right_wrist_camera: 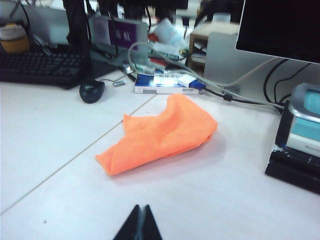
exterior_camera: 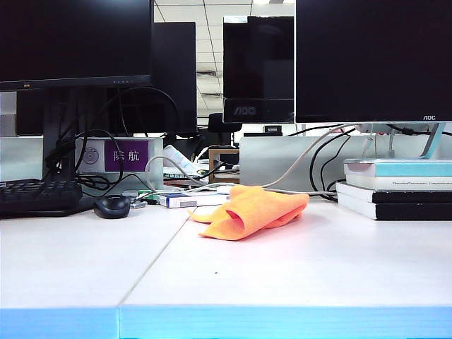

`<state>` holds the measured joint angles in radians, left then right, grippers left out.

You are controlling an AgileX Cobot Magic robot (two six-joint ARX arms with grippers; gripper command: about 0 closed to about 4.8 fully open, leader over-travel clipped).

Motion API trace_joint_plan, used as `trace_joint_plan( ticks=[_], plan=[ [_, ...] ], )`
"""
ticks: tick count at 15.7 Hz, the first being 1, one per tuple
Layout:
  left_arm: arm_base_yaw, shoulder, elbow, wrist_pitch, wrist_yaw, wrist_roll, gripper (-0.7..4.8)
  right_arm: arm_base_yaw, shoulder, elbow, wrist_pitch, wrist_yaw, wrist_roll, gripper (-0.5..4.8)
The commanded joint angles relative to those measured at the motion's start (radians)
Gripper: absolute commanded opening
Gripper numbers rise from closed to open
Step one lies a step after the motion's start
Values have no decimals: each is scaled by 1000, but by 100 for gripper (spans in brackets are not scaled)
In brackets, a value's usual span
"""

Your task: Wipe the table from back to front using the rag.

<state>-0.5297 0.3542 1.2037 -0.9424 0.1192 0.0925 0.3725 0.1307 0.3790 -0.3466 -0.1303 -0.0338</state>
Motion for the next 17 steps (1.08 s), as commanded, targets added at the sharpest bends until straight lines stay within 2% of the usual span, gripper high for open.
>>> trace_joint_plan(
  ticks=[1,6,7,8,11,16,17],
  plan=[
    [0,-93,-203,86,-3,-80,-5,1,-126,-132,-24,-5,11,-1],
    [0,-143,-589,522,-8,-108,-5,1,-124,-142,-225,-2,11,-1],
    [0,-143,-704,663,-31,-109,-5,1,-124,-142,-254,-2,11,-1],
    [0,-143,-823,785,-94,-125,-5,1,-124,-142,-263,-2,11,-1],
    [0,-145,-997,919,-149,-131,-5,1,-124,-142,-262,-2,11,-1],
    [13,-237,-1130,979,-171,-130,-5,0,-124,-142,-262,1,11,-1],
    [57,-269,-1170,981,-156,-130,-5,1,-124,-142,-262,-2,11,-1]
  ],
)
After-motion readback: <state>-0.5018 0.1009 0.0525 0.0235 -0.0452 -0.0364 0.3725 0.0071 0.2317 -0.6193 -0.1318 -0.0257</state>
